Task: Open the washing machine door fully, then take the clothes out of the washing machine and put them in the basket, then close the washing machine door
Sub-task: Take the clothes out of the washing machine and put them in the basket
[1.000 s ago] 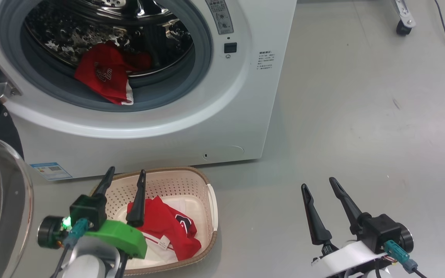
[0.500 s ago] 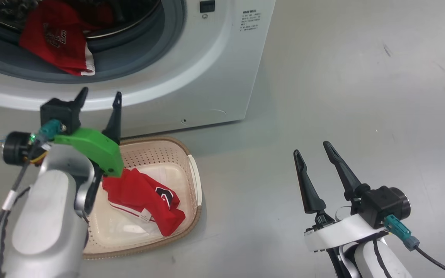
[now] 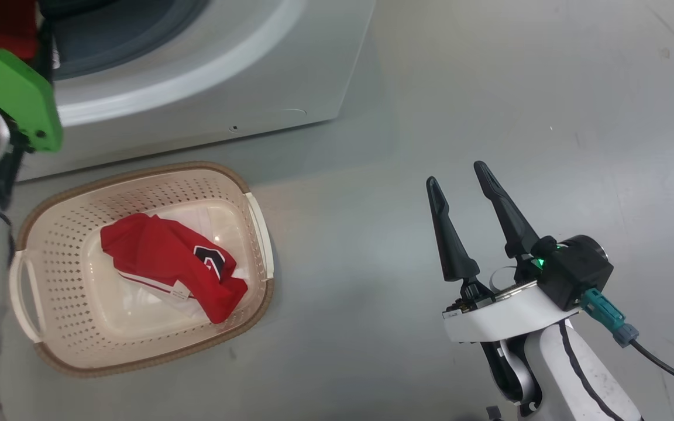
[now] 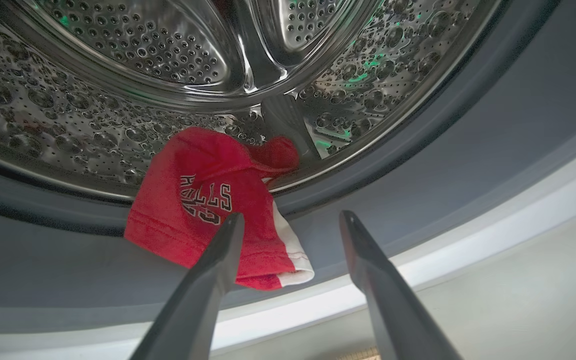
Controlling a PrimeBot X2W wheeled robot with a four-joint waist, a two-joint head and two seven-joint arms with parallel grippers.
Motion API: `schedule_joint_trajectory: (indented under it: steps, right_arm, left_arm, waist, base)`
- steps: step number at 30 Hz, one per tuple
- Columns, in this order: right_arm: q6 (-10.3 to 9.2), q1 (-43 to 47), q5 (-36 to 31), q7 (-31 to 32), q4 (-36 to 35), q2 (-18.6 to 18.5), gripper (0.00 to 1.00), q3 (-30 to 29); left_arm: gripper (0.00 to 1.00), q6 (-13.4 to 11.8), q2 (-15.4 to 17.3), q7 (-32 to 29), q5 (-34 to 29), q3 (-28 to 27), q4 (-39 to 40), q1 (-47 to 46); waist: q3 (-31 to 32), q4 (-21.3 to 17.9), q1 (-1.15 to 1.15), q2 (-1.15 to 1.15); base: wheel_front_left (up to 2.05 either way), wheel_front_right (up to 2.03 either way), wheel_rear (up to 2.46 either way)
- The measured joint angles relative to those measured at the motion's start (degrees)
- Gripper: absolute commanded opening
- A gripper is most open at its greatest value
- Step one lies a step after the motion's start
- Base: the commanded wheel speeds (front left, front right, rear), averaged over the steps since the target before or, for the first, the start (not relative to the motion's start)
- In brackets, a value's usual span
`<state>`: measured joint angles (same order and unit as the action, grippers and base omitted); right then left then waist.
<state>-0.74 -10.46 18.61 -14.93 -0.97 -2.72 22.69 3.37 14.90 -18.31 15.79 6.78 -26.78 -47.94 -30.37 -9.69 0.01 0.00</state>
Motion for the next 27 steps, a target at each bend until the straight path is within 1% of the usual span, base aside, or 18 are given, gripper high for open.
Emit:
schedule_joint_trajectory:
  steps: [2,3,6,12,21,23,24,27]
  right_arm:
    - [-0.03,-0.9,0.7,0.0,-0.3,0.0,1.0,0.5]
    - [-0.51,-1.2,1.0,0.0,-0.5,0.0,1.0,0.7]
    - [-0.94,-2.1,2.3,0.0,-0.7,0.0,1.0,1.5]
    - [-1.52,-3.6,3.4,0.0,-1.1,0.0,1.0,2.7]
    - [-1.93,-5.7,5.4,0.0,-1.3,0.0,1.0,4.5]
    - [-2.04,-5.8,5.7,0.0,-1.3,0.0,1.0,4.5]
    - [-2.41,-5.8,5.7,0.0,-1.3,0.0,1.0,4.5]
    - [-2.45,-5.8,5.7,0.0,-1.3,0.0,1.0,4.4]
  left_arm:
    - [1.0,0.0,1.8,-1.5,-0.5,-0.6,-0.4,-2.1]
    - [1.0,0.0,2.7,-2.4,-0.7,-0.8,-0.6,-3.2]
    - [1.0,0.5,5.3,-4.5,-1.5,-1.0,-1.4,-5.9]
    - [1.0,1.6,9.1,-9.4,-3.0,-0.5,-3.2,-9.9]
    - [1.0,2.4,12.1,-15.0,-2.9,-0.9,-6.5,-13.3]
    - [1.0,2.5,12.4,-16.0,-2.8,-0.9,-7.4,-13.8]
    - [1.0,2.5,12.5,-16.6,-2.8,-0.8,-7.8,-14.1]
    - [1.0,2.5,12.7,-18.5,-2.6,-0.9,-8.7,-15.1]
  waist:
    - [-1.2,-0.8,0.0,0.0]
    - [-1.8,-1.1,0.0,0.0]
    - [-3.5,-2.4,0.0,0.0]
    - [-6.5,-4.7,0.0,0.0]
    - [-9.6,-7.3,0.0,0.0]
    - [-10.0,-7.9,0.0,0.0]
    - [-10.2,-8.1,0.0,0.0]
    - [-10.5,-8.5,0.0,0.0]
  base:
    - [0.0,0.0,0.0]
    - [0.0,0.0,0.0]
    - [0.0,0.0,0.0]
    - [0.0,0.0,0.0]
    - [0.0,0.0,0.0]
    - [0.0,0.0,0.0]
    - [0.0,0.0,0.0]
    - [0.0,0.0,0.0]
